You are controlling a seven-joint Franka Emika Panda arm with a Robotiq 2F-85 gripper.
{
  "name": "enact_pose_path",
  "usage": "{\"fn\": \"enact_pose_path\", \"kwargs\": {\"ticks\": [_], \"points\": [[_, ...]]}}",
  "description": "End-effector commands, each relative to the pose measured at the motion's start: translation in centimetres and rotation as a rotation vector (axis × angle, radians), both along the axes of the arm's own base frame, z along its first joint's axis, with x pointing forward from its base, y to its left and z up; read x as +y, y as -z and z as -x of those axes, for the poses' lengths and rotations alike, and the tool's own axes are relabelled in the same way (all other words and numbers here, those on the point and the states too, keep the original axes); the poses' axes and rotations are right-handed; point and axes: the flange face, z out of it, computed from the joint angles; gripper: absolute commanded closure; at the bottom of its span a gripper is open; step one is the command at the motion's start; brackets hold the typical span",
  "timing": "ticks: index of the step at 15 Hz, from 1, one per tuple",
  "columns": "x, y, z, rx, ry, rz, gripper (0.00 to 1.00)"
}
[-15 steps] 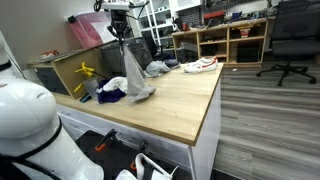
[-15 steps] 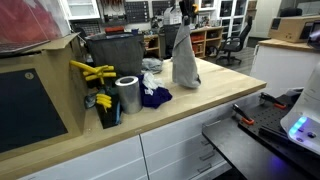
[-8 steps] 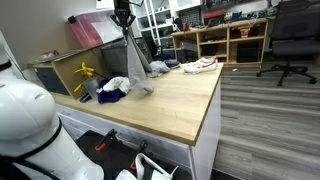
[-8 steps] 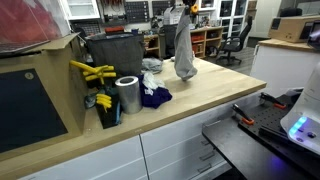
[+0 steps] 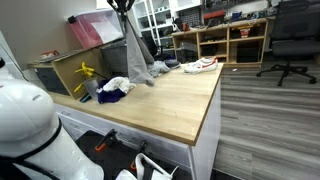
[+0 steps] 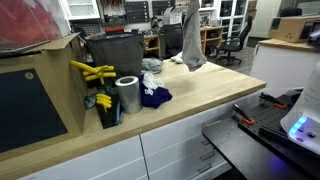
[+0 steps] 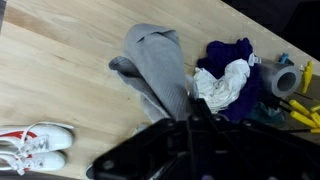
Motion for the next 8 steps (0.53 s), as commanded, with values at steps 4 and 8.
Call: {"fn": "enact_pose_path", "kwargs": {"ticks": [4,8], "points": [[-4.5,-3.1,2.3,-0.041,0.058,0.006,0.99],[-6.7,-0.9,0.5,-0.054,0.114,0.040,0.99]]}}
